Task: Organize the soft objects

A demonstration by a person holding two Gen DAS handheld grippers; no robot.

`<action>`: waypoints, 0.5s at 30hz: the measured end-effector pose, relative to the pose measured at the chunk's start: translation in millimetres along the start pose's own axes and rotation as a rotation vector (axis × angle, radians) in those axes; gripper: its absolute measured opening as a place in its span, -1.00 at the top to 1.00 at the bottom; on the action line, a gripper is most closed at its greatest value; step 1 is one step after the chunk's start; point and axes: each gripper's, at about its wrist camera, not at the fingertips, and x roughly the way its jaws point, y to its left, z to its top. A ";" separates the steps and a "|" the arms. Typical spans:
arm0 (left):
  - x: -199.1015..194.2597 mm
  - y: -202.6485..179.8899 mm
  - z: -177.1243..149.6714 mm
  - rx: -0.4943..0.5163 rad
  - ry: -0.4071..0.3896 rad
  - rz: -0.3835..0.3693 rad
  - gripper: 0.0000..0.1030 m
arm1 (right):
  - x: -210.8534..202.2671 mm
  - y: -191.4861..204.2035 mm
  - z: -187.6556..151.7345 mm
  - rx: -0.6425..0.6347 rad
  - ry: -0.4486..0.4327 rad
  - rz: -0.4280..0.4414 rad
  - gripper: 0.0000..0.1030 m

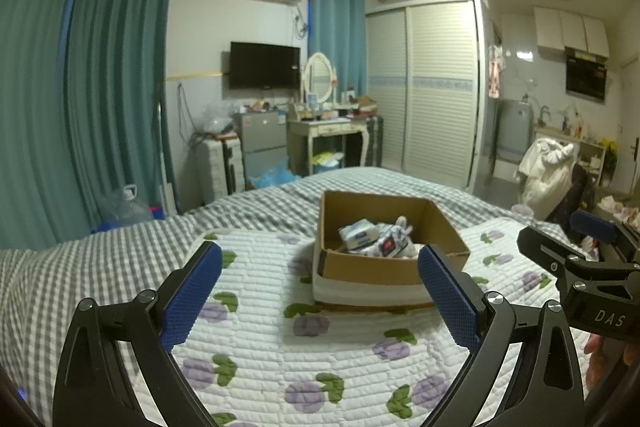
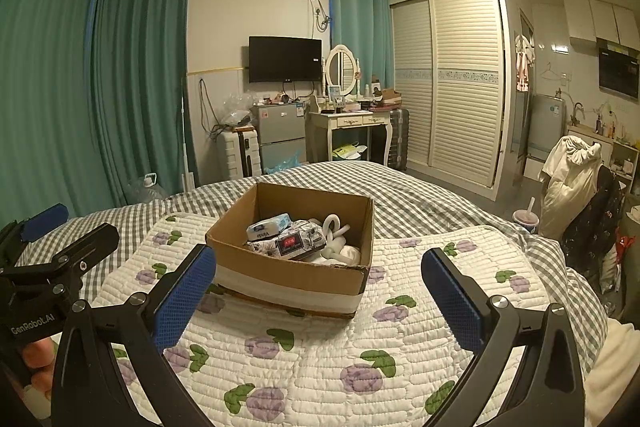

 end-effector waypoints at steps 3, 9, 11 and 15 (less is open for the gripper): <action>0.2 0.3 -0.6 -0.002 0.002 -0.003 -0.94 | 0.4 -0.2 0.0 0.000 0.001 -0.002 -1.00; 1.3 2.7 -0.9 -0.003 0.004 -0.007 -0.94 | 1.2 -0.6 -0.4 0.006 0.003 -0.004 -1.00; 1.4 2.4 -1.1 -0.002 0.004 -0.005 -0.94 | 1.5 -0.8 -0.9 0.007 0.005 -0.005 -1.00; 2.1 3.4 -1.6 0.004 0.007 -0.005 -0.94 | 1.3 -0.9 -0.7 0.007 0.004 -0.004 -1.00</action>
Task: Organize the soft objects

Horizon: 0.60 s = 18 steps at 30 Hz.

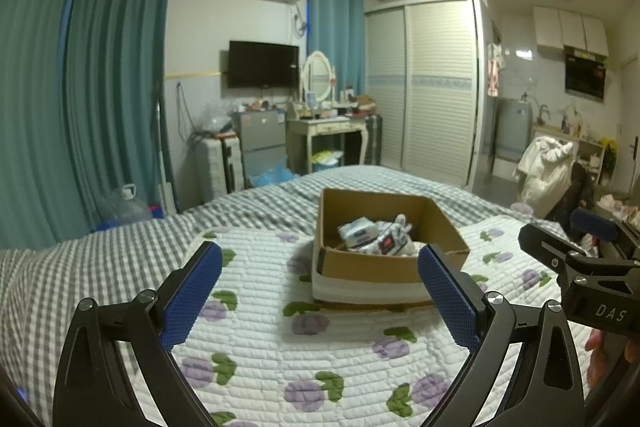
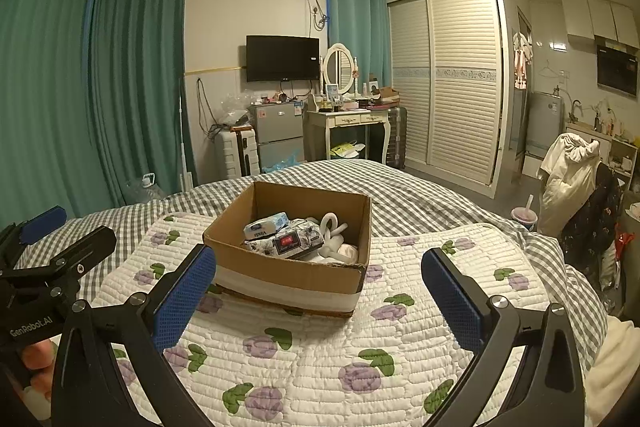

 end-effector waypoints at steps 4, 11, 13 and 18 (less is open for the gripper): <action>-0.4 0.3 0.0 -0.001 -0.002 0.002 -0.94 | 0.5 -0.5 -0.2 0.001 0.000 0.000 -1.00; 0.8 1.0 -1.3 -0.005 0.000 -0.003 -0.94 | 0.5 -0.4 -0.2 -0.001 0.001 -0.001 -1.00; 1.0 1.1 -1.2 -0.005 0.000 -0.003 -0.94 | 0.9 -0.4 -0.9 -0.001 0.002 0.000 -1.00; 1.2 0.0 -2.3 -0.004 -0.003 -0.002 -0.94 | 1.7 -0.7 -4.1 0.006 0.004 -0.003 -1.00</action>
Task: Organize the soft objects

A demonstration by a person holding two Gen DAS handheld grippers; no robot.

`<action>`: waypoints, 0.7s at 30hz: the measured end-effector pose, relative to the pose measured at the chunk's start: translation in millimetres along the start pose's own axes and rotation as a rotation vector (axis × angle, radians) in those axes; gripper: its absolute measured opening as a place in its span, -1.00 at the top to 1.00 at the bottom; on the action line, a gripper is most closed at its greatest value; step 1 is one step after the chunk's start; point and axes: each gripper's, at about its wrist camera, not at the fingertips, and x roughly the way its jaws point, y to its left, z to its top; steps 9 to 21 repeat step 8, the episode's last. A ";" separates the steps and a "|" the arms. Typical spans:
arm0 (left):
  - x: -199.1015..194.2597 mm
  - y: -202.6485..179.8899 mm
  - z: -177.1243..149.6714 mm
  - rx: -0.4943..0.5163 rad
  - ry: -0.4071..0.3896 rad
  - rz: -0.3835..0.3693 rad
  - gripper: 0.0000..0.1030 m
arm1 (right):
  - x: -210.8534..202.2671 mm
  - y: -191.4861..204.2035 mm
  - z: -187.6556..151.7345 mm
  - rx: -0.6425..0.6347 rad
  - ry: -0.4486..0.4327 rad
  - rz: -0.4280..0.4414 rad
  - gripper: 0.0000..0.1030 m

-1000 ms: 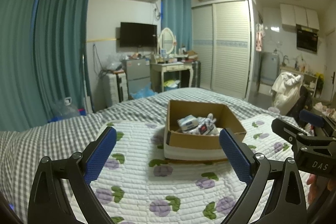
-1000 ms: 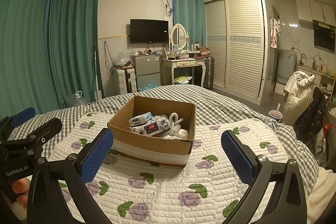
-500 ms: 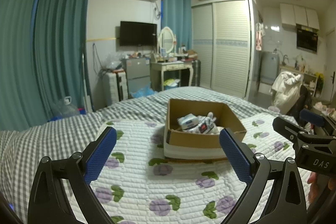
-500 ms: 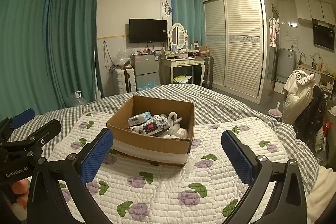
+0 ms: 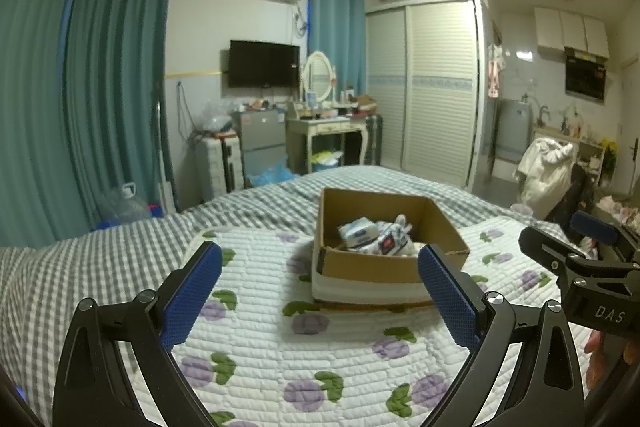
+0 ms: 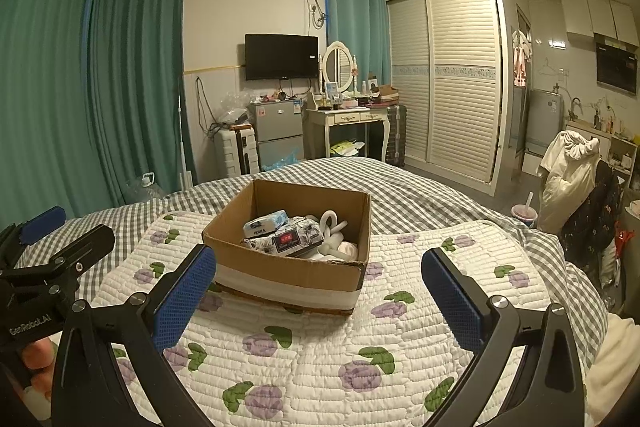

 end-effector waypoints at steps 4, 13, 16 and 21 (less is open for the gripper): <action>0.7 -2.1 -2.1 -0.004 -0.005 -0.001 -0.94 | 0.0 0.1 -1.1 0.000 0.000 -0.002 -1.00; 1.9 -3.4 -3.4 -0.004 0.005 0.001 -0.94 | 0.6 -0.5 -0.8 0.006 0.006 -0.005 -1.00; 1.9 -3.4 -3.4 -0.004 0.005 0.001 -0.94 | 0.6 -0.5 -0.8 0.006 0.006 -0.005 -1.00; 1.9 -3.4 -3.4 -0.004 0.005 0.001 -0.94 | 0.6 -0.5 -0.8 0.006 0.006 -0.005 -1.00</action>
